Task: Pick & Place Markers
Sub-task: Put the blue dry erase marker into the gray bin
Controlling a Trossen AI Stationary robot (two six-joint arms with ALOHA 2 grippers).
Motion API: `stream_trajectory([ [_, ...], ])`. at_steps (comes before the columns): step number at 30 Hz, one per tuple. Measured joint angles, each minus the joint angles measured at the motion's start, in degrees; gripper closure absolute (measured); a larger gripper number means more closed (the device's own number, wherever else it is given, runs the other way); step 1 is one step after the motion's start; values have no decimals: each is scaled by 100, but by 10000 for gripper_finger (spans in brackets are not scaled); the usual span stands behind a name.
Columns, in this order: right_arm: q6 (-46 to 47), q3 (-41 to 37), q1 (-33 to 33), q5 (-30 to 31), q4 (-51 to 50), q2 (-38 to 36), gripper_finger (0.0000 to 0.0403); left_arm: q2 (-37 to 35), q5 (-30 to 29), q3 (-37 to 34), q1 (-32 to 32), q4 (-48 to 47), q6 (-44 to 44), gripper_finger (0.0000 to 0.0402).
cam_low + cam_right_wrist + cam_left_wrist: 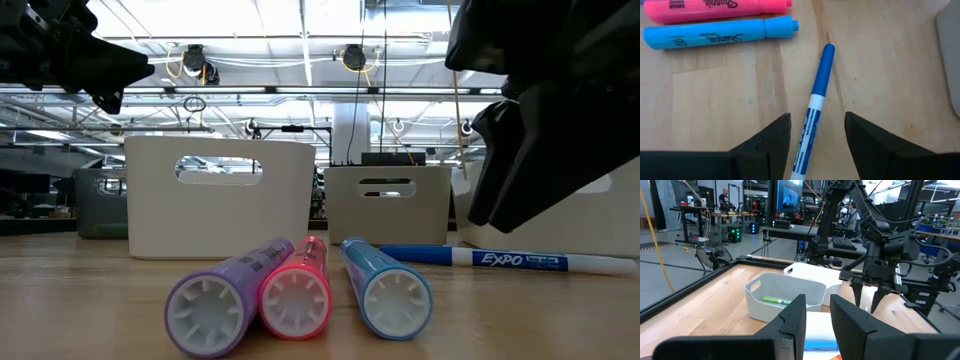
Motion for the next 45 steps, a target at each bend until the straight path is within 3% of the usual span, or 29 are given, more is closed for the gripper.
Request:
stream_trajectory([
  [7, -123, 743, 20, -375, -319, 9, 230, 0, 2, 0, 0, 0, 0, 311],
  [14, -168, 2039, 35, -362, -2075, 22, 236, 0, 0, 0, 0, 2, 2, 311],
  [18, -97, 2430, 37, -324, -2363, 86, 245, 0, 0, 0, 0, 0, 0, 311],
  [27, -254, 2691, 61, -1018, -2472, 1108, 252, 2, 0, 0, 0, -2, 2, 311],
  [34, -111, 2698, -120, -745, -3173, 1309, 252, 0, 0, 0, 0, 2, 2, 311],
  [45, -250, 2456, -329, -744, -2695, 1298, 252, 2, 0, 0, 0, 0, 0, 311],
])
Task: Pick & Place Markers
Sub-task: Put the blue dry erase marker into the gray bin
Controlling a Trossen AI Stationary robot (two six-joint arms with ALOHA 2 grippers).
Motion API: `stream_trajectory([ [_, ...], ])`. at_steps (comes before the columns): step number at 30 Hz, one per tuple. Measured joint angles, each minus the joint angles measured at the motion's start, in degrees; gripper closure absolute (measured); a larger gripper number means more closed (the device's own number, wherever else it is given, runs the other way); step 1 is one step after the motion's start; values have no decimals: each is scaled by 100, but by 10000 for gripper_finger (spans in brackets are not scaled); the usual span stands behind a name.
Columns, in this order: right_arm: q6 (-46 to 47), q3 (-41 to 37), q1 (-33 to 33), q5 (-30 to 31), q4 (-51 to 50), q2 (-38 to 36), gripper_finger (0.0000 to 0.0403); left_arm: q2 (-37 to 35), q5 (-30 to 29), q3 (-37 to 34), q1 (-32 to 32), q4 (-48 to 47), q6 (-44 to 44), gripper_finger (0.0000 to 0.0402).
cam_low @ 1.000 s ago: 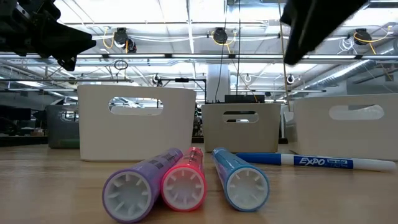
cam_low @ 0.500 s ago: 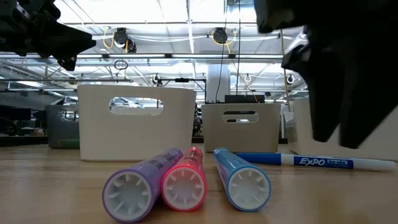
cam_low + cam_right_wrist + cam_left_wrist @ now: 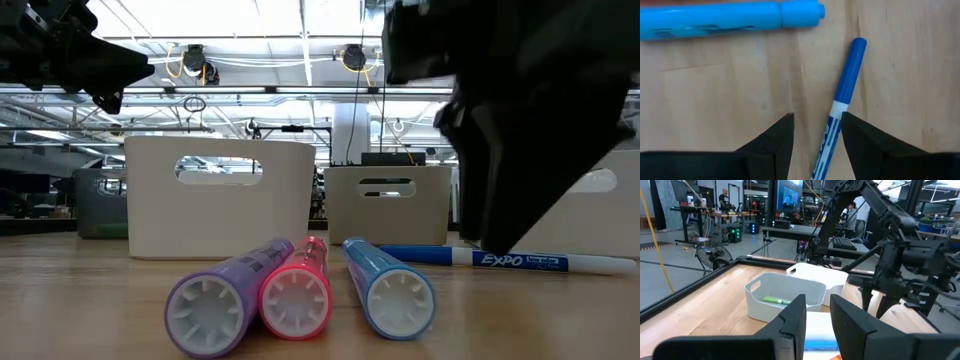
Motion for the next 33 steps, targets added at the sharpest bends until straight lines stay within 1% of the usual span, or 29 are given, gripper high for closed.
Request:
stream_trajectory([
  [8, 124, -622, -130, -28, 460, -46, 252, 0, 0, 0, 0, 1, 1, 311],
  [12, 124, -692, -135, -66, 485, -40, 261, -1, 0, 0, 0, 0, 2, 311],
  [16, 103, -697, -135, -86, 470, -32, 298, 0, 0, 0, 0, 0, 2, 311],
  [21, 59, -703, -135, -104, 453, -22, 371, -1, 0, 0, 0, 2, 1, 311],
  [23, 26, -705, -135, -129, 471, -24, 388, 0, 0, 0, 0, 2, 1, 311],
  [29, -12, -707, -135, -145, 526, -92, 375, -2, 0, 0, 0, 2, 0, 311],
  [33, 30, -751, -146, -319, 549, -411, 385, 0, 0, 0, 0, 2, 1, 311],
])
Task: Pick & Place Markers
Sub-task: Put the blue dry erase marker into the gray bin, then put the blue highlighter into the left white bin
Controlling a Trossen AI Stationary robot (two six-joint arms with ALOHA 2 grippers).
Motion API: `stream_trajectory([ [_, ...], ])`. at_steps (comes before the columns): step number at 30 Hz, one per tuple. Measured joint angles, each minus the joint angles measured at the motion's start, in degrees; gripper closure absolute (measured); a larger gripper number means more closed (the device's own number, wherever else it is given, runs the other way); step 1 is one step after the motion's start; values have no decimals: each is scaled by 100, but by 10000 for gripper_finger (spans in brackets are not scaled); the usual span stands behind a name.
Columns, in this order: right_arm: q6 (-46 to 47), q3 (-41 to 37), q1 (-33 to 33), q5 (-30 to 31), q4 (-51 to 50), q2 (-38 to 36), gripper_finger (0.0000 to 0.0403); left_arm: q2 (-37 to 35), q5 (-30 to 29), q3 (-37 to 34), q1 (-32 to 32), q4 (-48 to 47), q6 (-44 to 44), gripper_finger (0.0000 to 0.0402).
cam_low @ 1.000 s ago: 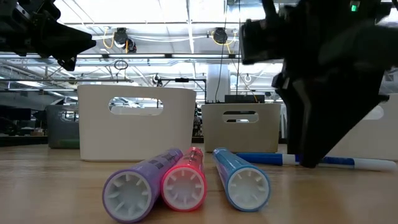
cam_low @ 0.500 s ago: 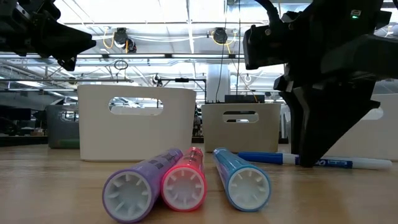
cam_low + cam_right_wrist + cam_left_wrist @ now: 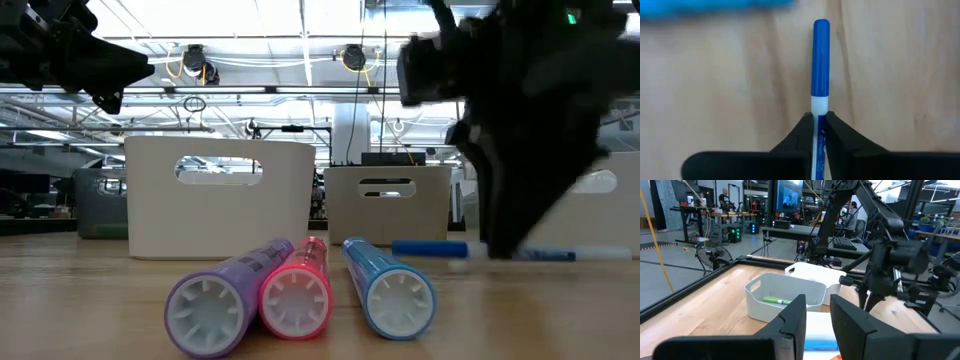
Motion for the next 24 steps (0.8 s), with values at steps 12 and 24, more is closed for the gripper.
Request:
stream_trajectory([
  [12, -366, 24, -111, 757, 1056, -1750, 403, 0, 0, 0, 0, 0, 1, 311],
  [24, -802, 21, -565, 1648, 1480, -2474, 385, -2, 0, 0, 0, 0, 1, 311],
])
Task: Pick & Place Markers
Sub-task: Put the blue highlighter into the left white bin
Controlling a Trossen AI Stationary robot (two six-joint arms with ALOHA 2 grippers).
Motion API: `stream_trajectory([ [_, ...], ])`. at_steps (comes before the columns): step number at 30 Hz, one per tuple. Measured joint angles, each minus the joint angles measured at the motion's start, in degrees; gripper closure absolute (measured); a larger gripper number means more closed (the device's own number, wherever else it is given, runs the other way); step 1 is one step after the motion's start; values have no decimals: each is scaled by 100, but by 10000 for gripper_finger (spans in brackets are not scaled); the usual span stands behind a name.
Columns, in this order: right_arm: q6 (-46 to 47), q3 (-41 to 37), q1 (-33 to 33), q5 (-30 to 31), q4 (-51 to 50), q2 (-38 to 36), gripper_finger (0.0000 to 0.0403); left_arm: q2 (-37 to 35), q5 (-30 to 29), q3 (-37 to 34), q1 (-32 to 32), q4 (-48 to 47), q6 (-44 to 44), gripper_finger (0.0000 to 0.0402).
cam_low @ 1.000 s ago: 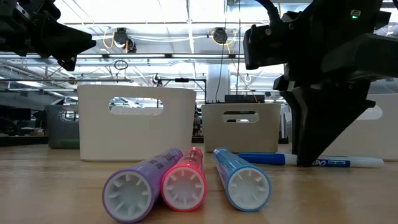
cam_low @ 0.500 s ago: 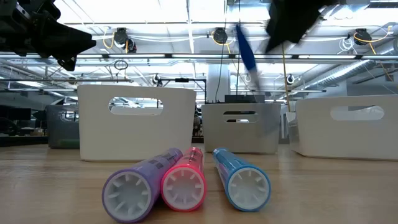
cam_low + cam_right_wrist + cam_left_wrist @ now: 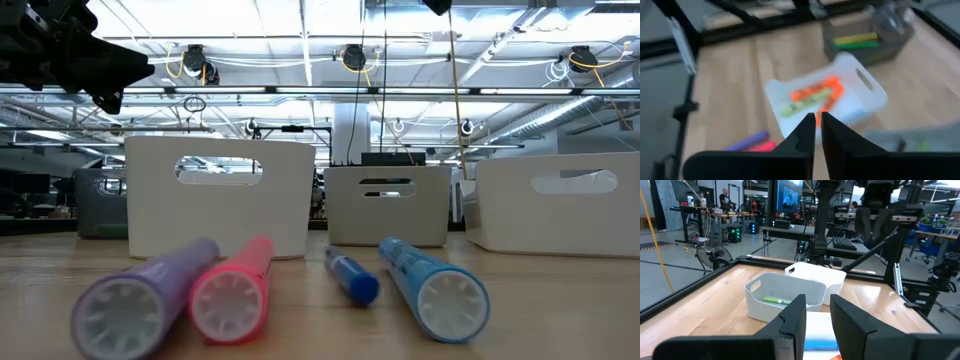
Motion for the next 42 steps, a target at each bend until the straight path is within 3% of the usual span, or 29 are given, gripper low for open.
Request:
stream_trajectory([
  [9, -761, -1038, 63, -402, 2108, 55, 340, 2, 0, 0, 0, -2, -1, 311],
  [19, -706, -2749, 72, -1078, 4383, 66, 274, 1, 0, 0, 0, -1, -2, 311],
  [25, -736, -2964, 225, -1180, 4434, 164, 257, 1, 0, 0, 0, -2, 0, 311],
  [29, -762, -2669, 464, -1178, 4367, 593, 252, 1, 0, 0, 0, -1, 0, 311],
  [33, -1205, -1621, 813, -1197, 4065, 1536, 248, 0, 0, 0, 0, -2, 0, 311],
  [35, -1771, -781, 971, -1202, 3344, 2148, 245, 2, 0, 0, 0, -2, -1, 311],
  [38, -2662, 444, 1112, -1157, 1502, 2879, 238, 2, 0, 0, 0, -1, 0, 311],
  [42, -3116, 1514, 1124, -880, -395, 3556, 229, 2, 0, 0, 0, -2, -2, 311],
])
